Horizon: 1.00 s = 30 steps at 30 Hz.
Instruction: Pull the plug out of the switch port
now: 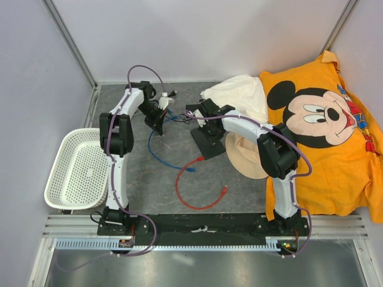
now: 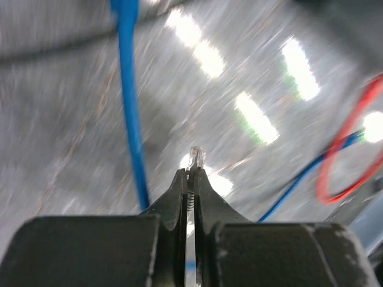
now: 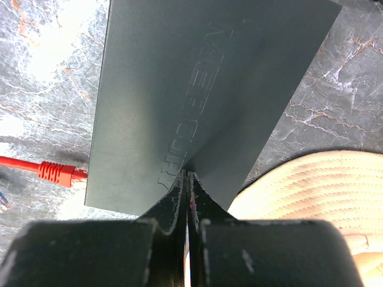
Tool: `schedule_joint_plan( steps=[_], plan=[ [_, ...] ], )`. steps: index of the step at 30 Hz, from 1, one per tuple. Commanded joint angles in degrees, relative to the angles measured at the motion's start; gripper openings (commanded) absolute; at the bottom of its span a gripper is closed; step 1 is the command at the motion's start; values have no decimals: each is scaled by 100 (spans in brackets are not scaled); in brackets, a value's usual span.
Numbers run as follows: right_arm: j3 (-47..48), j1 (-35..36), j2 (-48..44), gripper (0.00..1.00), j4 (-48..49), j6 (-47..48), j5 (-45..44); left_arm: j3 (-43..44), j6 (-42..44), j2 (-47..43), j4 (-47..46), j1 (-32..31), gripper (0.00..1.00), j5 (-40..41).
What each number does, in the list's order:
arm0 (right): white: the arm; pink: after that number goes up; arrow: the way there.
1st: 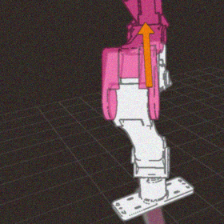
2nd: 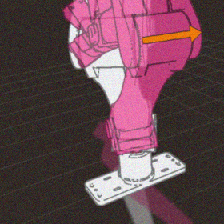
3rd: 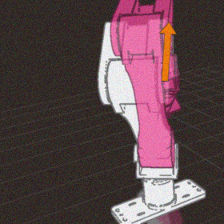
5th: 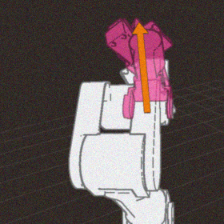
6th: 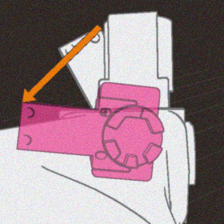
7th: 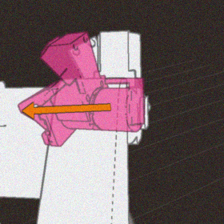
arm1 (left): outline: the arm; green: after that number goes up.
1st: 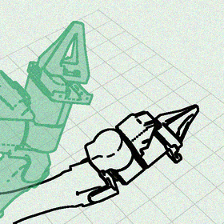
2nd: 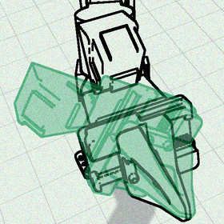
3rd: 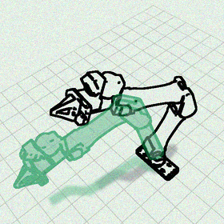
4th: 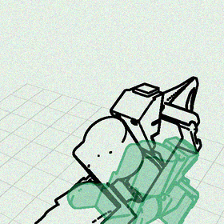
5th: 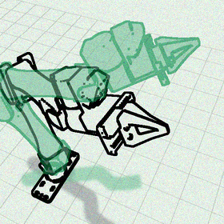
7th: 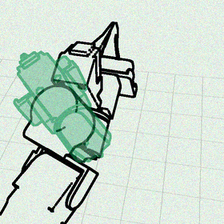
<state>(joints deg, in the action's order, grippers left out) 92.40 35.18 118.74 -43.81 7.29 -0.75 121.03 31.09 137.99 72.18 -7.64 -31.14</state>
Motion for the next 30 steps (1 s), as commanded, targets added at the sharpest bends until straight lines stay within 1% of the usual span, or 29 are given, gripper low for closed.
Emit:
schedule_joint_plan(
  steps=[1, 6, 10, 13, 14, 16, 17, 18, 19, 20, 21, 23, 25, 26, 27, 29, 30],
  plan=[
    [-143, 33, 492, 0, 127, -8, -127, -404, 1091, -88, 718, -80, 2, 1397],
    [-82, 33, 545, 0, 119, -17, -109, -783, 1259, -176, 797, -89, 2, 1873],
    [-38, 42, 580, 0, 110, -26, -92, -792, 1425, -290, 684, -97, 2, 2636],
    [-29, 59, 598, 0, 110, -17, -74, -713, 1549, -361, 526, -97, 2, 2867],
    [-38, 68, 598, 0, 101, -26, -83, -591, 1549, -396, 490, -97, 13, 2815],
    [-20, 77, 607, 0, 110, -17, -83, -441, 1514, -457, 472, -106, 25, 2430],
    [-20, 86, 607, 0, 101, -17, -83, -257, 1479, -536, 472, -124, 33, 2245],
    [-20, 86, 607, 0, 101, -17, -100, -160, 1313, -580, 481, -141, 36, 1834],
    [-29, 86, 607, 0, 101, -17, -100, -63, 1207, -615, 481, -194, 40, 1639],
    [-29, 94, 589, 0, 110, -8, -109, 112, 1102, -694, 464, -220, 47, 1454],
    [-29, 94, 598, 0, 110, -8, -127, 201, 901, -730, 472, -255, 49, 1087],
    [-38, 94, 572, 0, 101, -8, -136, 368, 671, -809, 359, -326, 54, 768],
    [-12, 94, 554, 0, 101, 0, -171, 342, 197, -941, 192, -343, 54, 172],
    [6, 94, 528, 0, 92, 1, -179, 168, 48, -976, 87, -344, 54, -66],
    [23, 86, 510, 0, 75, 9, -188, 36, -276, -1028, -149, -344, 54, -460],
    [68, 86, 457, 0, 66, 27, -206, -376, -638, -1011, -423, -370, 53, -709],
    [76, 94, 431, 0, 66, 36, -215, -474, -953, -976, -581, -405, 52, -901]
  ],
)
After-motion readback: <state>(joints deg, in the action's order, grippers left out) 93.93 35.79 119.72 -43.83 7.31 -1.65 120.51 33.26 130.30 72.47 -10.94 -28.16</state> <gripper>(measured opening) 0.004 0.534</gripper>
